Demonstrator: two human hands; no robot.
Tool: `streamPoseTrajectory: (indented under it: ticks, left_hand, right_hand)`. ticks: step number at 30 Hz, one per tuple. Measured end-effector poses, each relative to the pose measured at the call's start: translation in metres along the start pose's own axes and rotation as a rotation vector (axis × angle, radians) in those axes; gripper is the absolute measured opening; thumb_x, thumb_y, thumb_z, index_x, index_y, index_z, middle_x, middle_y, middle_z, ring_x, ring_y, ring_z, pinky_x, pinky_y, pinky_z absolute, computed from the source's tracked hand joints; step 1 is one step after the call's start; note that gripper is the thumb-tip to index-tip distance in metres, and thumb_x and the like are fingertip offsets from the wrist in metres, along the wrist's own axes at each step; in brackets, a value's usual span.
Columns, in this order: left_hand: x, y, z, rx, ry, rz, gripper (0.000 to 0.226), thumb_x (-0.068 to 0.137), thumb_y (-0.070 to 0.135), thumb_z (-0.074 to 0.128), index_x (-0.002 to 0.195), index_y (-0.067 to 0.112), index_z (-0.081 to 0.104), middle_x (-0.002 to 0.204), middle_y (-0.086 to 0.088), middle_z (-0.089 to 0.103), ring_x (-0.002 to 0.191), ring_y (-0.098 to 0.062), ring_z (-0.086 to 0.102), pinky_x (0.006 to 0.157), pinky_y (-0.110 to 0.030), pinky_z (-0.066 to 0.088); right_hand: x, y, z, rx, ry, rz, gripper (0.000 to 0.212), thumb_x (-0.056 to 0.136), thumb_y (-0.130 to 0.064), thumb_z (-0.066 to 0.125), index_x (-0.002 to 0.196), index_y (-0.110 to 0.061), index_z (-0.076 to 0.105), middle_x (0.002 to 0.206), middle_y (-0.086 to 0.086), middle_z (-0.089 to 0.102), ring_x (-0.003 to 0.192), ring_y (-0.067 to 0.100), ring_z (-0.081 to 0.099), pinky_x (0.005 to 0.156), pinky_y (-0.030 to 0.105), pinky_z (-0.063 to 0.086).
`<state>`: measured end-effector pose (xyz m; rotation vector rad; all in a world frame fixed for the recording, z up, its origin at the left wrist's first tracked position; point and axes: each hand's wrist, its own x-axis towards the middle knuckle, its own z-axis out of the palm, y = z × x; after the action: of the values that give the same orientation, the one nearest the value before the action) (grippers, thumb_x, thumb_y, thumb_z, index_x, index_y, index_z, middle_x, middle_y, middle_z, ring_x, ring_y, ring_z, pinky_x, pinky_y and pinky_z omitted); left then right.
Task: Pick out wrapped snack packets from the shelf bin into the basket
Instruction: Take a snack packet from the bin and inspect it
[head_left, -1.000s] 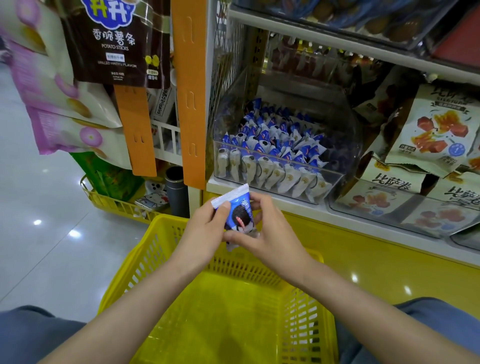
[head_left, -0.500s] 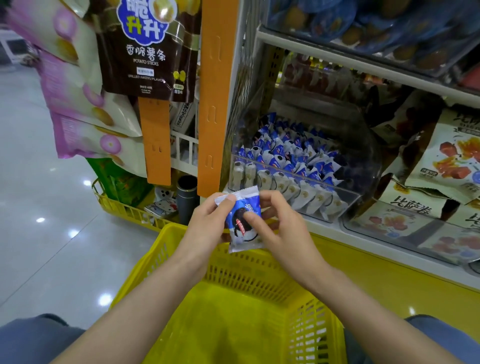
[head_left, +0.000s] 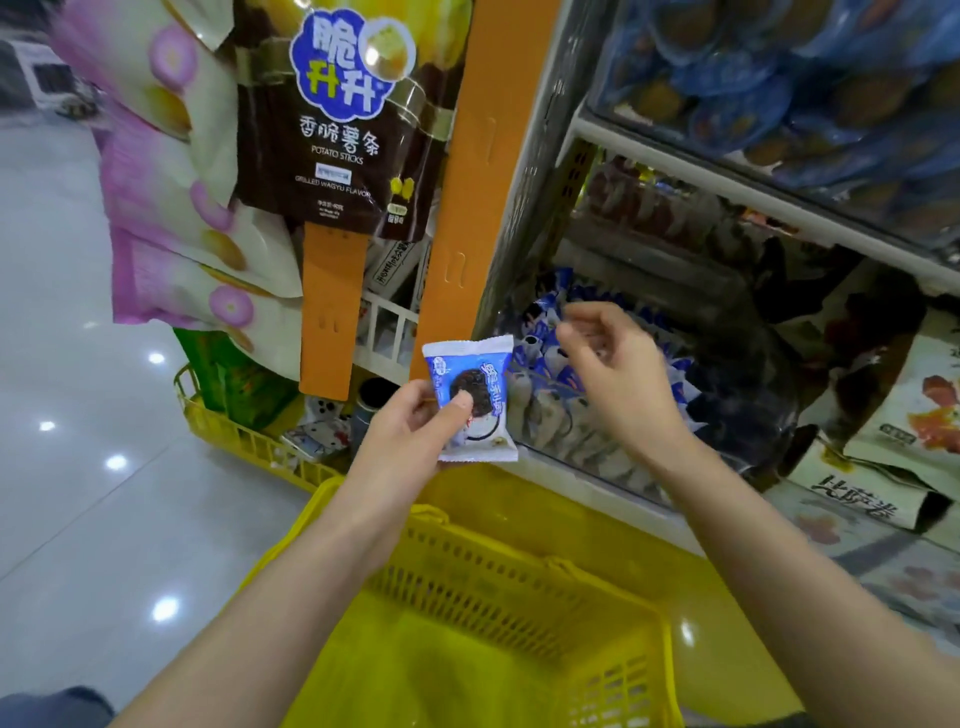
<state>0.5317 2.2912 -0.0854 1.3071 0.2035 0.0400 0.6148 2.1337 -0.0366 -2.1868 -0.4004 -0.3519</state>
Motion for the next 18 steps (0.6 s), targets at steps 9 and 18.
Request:
streamPoseTrajectory:
  ticks: [9,18]
  left_hand:
    - [0.017,-0.003,-0.013,-0.015,0.051,0.035,0.022,0.089,0.029,0.056,0.111,0.025,0.057,0.106,0.001,0.067,0.103,-0.014,0.063,0.097,-0.041,0.047]
    - [0.026,-0.008,-0.025,0.013,0.042,0.043,0.015,0.090,0.027,0.056,0.105,0.027,0.058,0.105,0.004,0.068,0.099,-0.010,0.064,0.089,-0.032,0.050]
  right_hand:
    - [0.101,0.043,0.028,-0.512,-0.330,0.152,0.034,0.094,-0.024,0.053,0.115,0.002,0.060,0.112,0.020,0.064,0.105,0.030,0.059,0.083,0.032,0.044]
    - [0.110,0.051,0.038,-0.483,-0.273,0.200,0.016,0.089,-0.022,0.061,0.092,-0.010,0.071,0.101,0.010,0.070,0.096,0.023,0.062,0.091,0.043,0.049]
